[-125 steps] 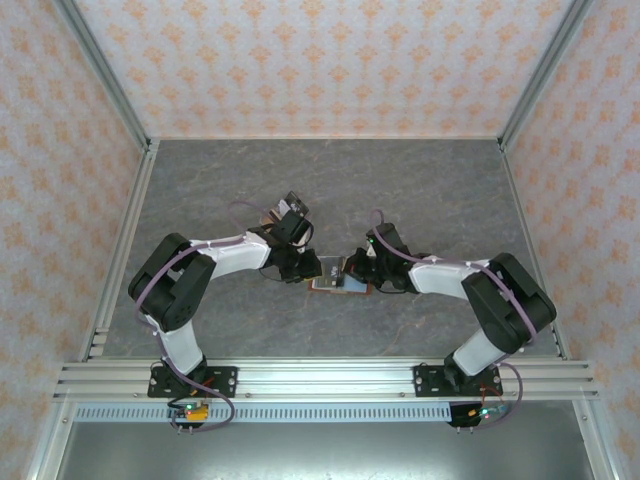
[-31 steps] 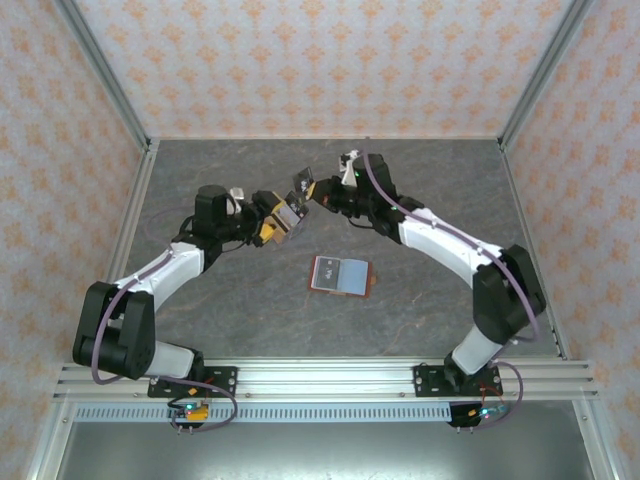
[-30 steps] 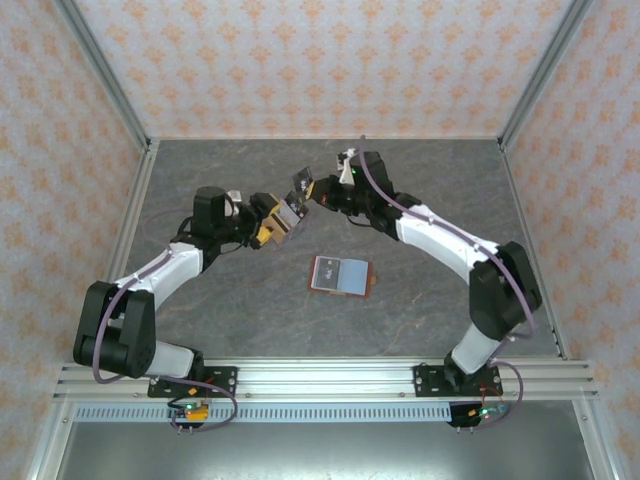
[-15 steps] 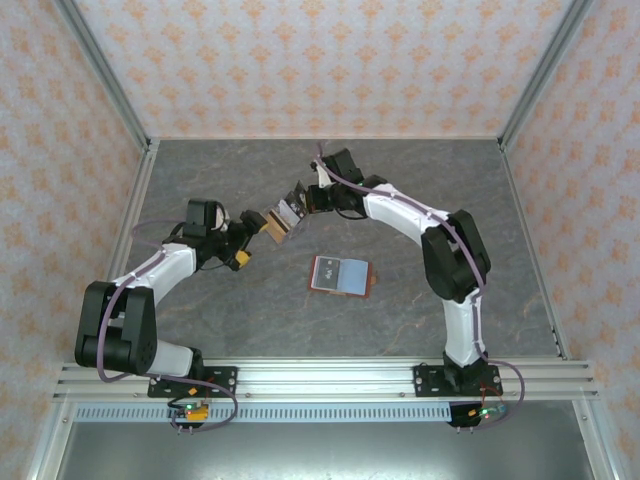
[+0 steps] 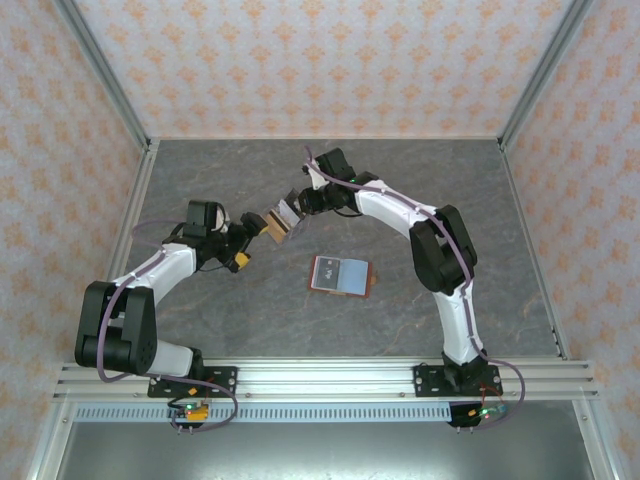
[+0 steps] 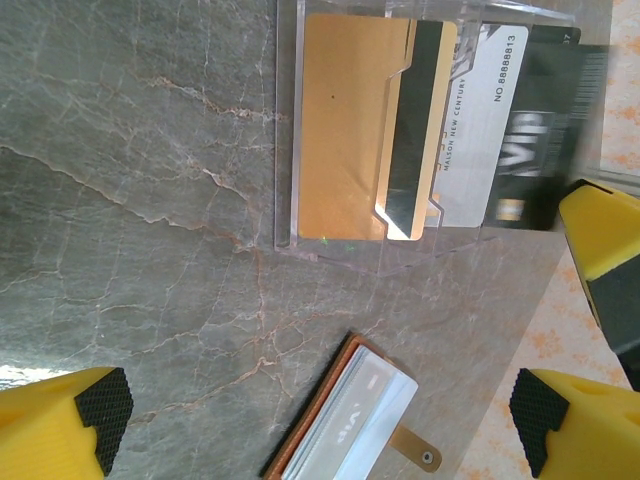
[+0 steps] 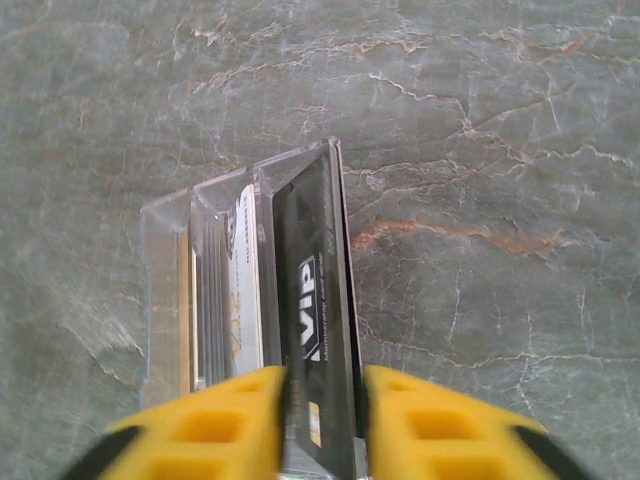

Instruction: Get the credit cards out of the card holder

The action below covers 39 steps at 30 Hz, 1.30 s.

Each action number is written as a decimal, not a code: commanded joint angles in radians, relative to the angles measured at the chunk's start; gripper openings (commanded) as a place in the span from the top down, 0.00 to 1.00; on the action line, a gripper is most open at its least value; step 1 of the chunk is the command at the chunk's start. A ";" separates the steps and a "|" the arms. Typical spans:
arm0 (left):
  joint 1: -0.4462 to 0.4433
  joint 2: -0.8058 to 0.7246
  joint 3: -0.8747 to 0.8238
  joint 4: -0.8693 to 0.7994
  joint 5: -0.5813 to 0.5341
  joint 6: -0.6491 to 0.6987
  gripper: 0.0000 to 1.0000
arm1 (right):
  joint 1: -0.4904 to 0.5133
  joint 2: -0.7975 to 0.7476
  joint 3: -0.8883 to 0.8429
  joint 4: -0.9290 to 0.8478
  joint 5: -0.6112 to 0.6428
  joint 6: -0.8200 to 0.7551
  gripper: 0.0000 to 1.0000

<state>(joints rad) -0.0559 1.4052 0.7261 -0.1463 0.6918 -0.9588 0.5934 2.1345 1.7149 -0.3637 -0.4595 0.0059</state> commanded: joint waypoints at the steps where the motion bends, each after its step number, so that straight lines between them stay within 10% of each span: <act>1: 0.011 0.011 0.010 -0.012 0.008 0.014 0.00 | 0.004 -0.030 0.036 -0.044 0.009 0.022 0.62; 23: -0.280 0.059 0.178 -0.191 -0.160 0.190 0.02 | 0.091 -0.741 -0.777 0.001 0.289 0.778 0.47; 39: -0.437 0.224 0.316 -0.222 -0.185 0.180 0.25 | 0.128 -0.588 -0.823 0.088 0.221 0.807 0.61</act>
<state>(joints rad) -0.4789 1.6104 1.0058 -0.3332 0.5255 -0.7849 0.7174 1.5162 0.8597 -0.3031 -0.2214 0.8223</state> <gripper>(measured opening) 0.765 0.395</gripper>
